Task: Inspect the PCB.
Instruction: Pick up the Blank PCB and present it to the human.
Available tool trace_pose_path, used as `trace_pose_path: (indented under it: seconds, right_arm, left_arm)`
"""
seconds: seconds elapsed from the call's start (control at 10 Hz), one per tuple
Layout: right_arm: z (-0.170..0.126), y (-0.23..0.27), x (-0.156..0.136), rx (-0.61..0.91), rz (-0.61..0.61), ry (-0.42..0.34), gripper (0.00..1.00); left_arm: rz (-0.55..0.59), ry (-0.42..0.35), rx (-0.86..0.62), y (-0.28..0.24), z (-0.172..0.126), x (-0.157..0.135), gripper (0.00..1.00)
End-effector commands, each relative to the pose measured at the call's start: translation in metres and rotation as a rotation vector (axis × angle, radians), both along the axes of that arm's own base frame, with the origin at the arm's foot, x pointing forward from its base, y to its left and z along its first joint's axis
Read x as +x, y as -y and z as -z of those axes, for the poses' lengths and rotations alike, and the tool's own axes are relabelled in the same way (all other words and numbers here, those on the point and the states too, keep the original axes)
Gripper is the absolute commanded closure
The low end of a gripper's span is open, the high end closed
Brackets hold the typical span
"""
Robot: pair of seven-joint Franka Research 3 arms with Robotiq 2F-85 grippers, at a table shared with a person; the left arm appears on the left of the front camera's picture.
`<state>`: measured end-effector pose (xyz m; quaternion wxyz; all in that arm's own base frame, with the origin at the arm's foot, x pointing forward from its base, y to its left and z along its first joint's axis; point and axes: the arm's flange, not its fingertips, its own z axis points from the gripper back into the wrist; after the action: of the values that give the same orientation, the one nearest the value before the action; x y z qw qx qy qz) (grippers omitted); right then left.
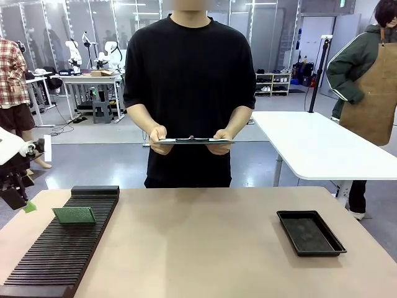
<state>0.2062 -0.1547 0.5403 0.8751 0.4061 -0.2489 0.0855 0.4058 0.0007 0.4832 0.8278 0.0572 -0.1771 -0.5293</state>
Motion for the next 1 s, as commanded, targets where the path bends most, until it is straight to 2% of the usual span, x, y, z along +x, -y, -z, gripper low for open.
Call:
trace_pose_path:
  seconds: [0.0,0.3,0.4,0.5,0.6,0.7,0.9]
  right_arm:
    - [-0.001,0.001,-0.001,0.005,-0.014,0.017,0.0]
    - [-0.001,0.001,-0.001,0.005,-0.014,0.017,0.0]
    - [-0.001,0.001,-0.001,0.005,-0.014,0.017,0.0]
    - [-0.001,0.001,-0.001,0.005,-0.014,0.017,0.0]
    - [-0.001,0.001,-0.001,0.005,-0.014,0.017,0.0]
    - [-0.001,0.001,-0.001,0.005,-0.014,0.017,0.0]
    - [-0.001,0.001,-0.001,0.005,-0.014,0.017,0.0]
  left_arm:
    - [0.011,0.0,0.022,0.003,0.0,-0.002,0.0]
    - [0.002,-0.001,0.001,0.001,0.0,0.0,0.0]
    - [0.132,-0.088,0.059,-0.008,0.012,0.014,0.0]
    - [0.158,-0.086,0.165,-0.006,0.026,0.026,0.0]
    - [0.277,-0.022,0.224,-0.003,0.032,0.031,0.0]
    - [0.366,0.007,0.268,0.0,0.038,0.041,0.0]
    - [0.422,0.014,0.241,0.006,0.055,0.067,0.0]
